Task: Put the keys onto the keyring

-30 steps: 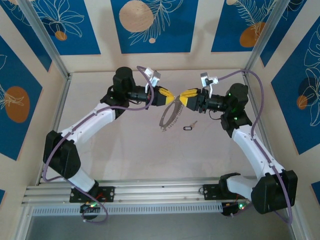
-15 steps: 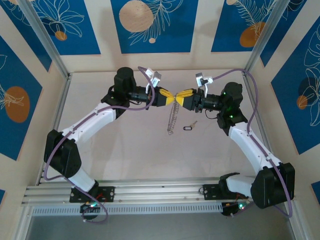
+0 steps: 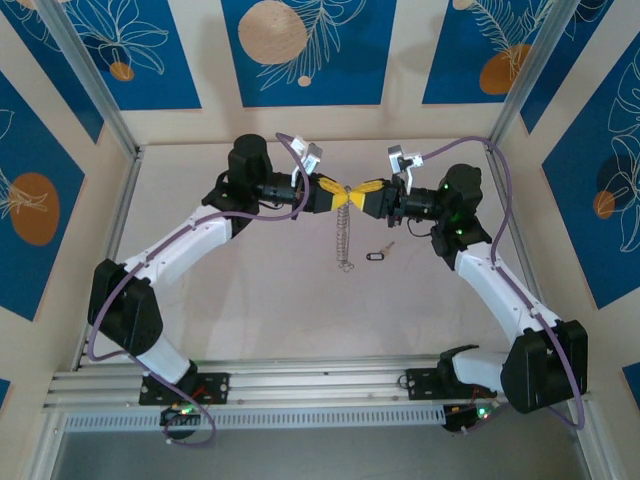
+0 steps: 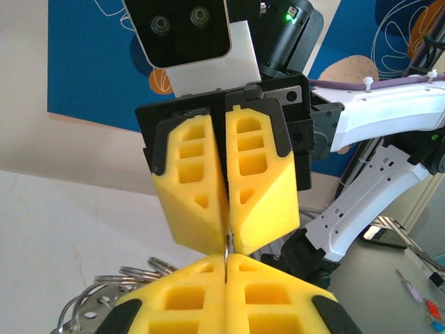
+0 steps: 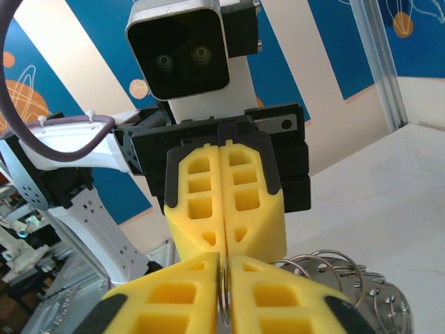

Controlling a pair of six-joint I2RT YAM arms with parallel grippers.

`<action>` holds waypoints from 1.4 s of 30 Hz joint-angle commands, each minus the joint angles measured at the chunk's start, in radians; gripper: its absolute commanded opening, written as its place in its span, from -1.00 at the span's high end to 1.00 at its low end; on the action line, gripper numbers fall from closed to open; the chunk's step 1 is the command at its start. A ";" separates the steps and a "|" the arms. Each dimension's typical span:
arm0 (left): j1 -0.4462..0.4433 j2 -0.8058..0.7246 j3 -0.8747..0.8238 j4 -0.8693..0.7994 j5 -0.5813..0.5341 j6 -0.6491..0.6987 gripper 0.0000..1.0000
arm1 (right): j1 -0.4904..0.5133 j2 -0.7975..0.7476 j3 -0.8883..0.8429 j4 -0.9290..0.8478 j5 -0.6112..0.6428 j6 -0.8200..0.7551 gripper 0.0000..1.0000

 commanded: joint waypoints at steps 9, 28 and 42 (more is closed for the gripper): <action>0.007 -0.015 0.040 0.062 0.013 -0.026 1.00 | 0.007 0.005 -0.007 0.019 0.004 -0.004 1.00; 0.007 -0.020 0.045 0.049 0.000 -0.016 1.00 | 0.003 -0.018 -0.043 -0.003 0.018 -0.017 0.95; 0.015 -0.051 -0.017 0.221 -0.125 -0.157 0.55 | -0.009 -0.019 -0.083 0.136 0.070 0.058 1.00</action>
